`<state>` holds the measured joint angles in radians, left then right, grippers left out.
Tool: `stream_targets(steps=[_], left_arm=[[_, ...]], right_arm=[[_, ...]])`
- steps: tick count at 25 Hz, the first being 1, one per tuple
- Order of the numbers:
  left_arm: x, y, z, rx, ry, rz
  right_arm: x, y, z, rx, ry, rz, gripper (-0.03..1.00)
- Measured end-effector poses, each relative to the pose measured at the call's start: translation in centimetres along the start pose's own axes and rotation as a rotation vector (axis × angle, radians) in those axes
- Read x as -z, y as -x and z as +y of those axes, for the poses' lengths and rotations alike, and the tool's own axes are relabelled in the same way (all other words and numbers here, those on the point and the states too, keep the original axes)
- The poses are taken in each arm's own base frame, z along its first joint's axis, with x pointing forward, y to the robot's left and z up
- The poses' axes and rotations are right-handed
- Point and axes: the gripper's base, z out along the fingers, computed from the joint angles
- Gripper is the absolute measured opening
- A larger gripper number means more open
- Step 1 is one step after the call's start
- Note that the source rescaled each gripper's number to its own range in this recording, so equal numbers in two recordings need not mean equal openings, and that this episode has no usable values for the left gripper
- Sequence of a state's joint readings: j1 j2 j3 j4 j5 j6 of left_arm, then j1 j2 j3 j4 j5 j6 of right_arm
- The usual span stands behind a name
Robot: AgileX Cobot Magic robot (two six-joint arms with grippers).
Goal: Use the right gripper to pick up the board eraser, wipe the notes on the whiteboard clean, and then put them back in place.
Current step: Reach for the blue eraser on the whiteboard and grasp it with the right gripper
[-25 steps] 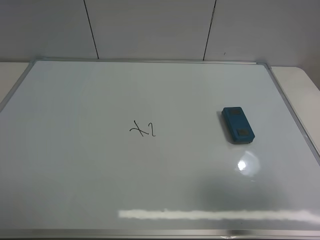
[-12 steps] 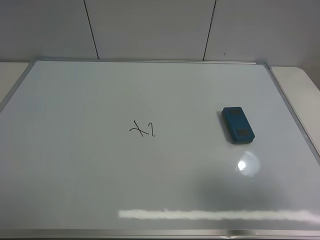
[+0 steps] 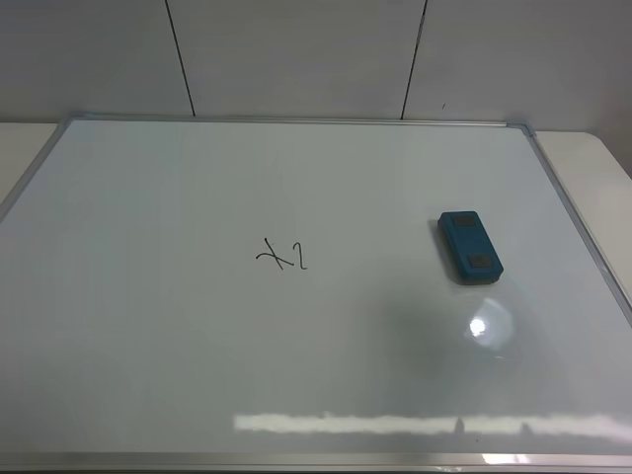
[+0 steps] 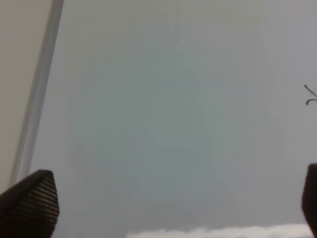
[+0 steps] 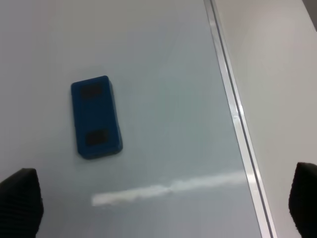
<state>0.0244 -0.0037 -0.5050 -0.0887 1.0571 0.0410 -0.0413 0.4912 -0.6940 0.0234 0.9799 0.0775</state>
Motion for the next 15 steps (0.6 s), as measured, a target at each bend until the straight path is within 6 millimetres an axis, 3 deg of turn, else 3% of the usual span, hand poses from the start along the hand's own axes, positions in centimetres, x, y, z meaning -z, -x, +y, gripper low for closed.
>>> stream_targets(steps=[15], left_arm=[[0.0, 0.0, 0.0, 0.000, 0.000, 0.000]], right_arm=[[-8.2, 5.6, 1.4, 0.015, -0.001, 0.312, 1.00]])
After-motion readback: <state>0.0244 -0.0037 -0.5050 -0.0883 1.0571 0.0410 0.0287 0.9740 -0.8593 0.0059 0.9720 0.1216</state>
